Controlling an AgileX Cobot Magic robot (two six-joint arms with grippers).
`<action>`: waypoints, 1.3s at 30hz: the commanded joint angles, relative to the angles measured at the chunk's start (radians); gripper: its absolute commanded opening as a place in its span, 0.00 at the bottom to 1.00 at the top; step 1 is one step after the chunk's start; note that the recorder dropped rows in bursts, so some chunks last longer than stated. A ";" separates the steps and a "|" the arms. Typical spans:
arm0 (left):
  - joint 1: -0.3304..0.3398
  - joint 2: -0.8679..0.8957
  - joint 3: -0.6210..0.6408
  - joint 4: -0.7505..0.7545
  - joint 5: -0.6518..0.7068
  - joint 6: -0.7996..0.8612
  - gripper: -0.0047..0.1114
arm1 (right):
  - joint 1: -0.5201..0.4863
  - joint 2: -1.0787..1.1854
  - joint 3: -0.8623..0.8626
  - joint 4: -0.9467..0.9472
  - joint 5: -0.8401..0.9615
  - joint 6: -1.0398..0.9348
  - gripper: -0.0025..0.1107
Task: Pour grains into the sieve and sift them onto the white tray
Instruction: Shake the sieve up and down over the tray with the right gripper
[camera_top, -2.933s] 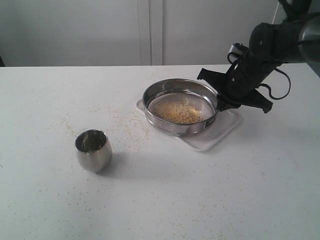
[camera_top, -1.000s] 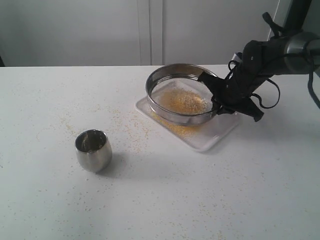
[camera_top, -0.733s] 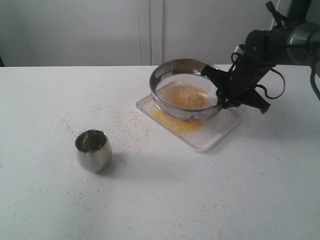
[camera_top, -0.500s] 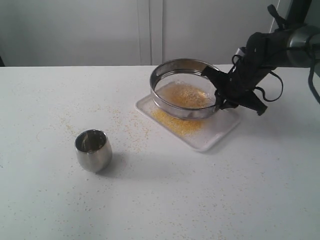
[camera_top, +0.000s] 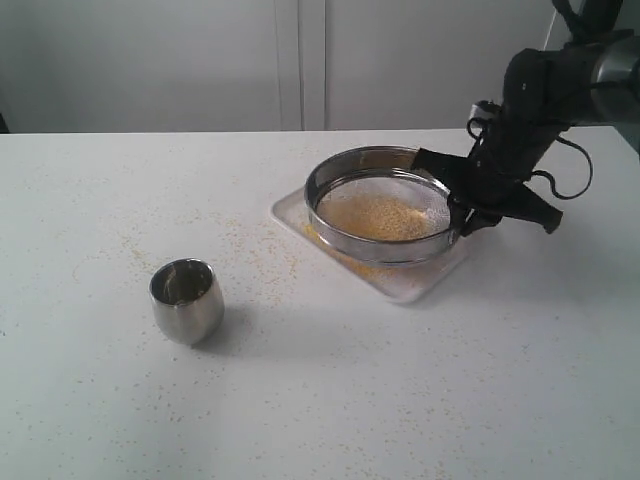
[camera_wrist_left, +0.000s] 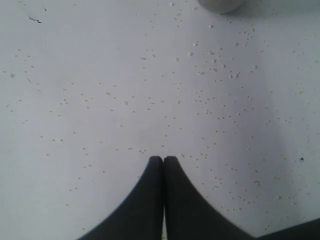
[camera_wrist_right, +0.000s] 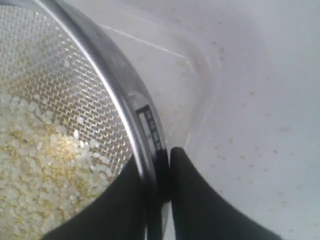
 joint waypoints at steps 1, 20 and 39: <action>0.002 -0.007 0.007 -0.012 0.007 0.003 0.04 | 0.014 -0.006 -0.010 0.055 -0.241 0.092 0.02; 0.002 -0.007 0.007 -0.012 0.007 0.003 0.04 | 0.030 -0.022 -0.001 0.098 -0.168 0.027 0.02; 0.002 -0.007 0.007 -0.012 0.008 0.003 0.04 | 0.029 -0.053 0.109 0.021 -0.295 0.204 0.02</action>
